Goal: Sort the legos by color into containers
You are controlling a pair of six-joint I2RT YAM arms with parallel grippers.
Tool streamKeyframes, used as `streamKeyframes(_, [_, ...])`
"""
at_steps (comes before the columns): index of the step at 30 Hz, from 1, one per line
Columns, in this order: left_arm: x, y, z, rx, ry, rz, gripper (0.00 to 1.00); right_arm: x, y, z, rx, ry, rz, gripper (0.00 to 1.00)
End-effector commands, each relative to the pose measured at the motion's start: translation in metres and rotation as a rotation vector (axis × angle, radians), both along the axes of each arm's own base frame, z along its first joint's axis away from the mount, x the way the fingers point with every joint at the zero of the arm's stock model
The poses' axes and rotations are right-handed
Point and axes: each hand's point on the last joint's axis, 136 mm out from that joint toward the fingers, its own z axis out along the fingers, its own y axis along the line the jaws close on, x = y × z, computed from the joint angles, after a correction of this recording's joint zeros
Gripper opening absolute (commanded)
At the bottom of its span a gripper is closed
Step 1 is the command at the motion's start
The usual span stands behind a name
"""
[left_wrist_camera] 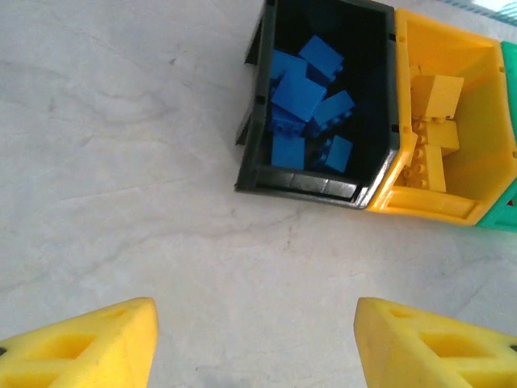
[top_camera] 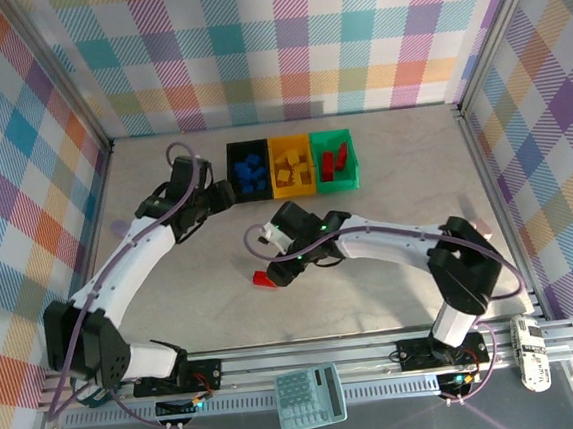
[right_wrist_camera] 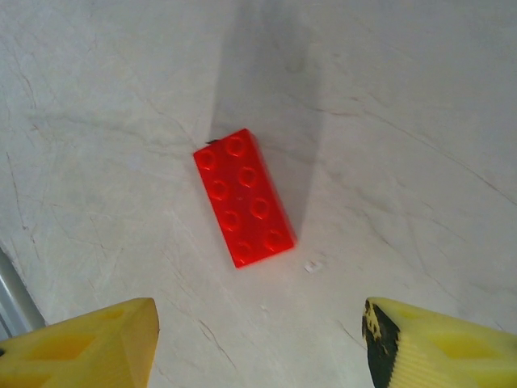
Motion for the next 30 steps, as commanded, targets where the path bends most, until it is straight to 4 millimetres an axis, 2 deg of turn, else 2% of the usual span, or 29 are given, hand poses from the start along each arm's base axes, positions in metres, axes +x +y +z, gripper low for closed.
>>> streamKeyframes(1, [-0.02,0.022,-0.003,-0.026,0.026,0.058,0.65,0.0,0.018,-0.004,-0.001,-0.031,0.061,0.68])
streamKeyframes(6, [-0.03,0.035,-0.001,-0.027,0.033,0.08,0.66,-0.005,0.033,-0.02,-0.03,-0.023,0.102,0.67])
streamKeyframes(11, [-0.032,0.035,0.002,-0.028,0.04,0.061,0.66,-0.008,0.041,-0.033,-0.058,-0.021,0.125,0.67])
streamKeyframes(19, [-0.041,0.035,0.011,-0.025,0.038,0.039,0.65,0.01,0.041,-0.048,-0.132,-0.065,0.062,0.64])
streamKeyframes(30, [-0.046,0.035,0.015,-0.02,0.038,0.025,0.65,0.011,0.039,-0.058,-0.161,-0.055,0.054,0.54])
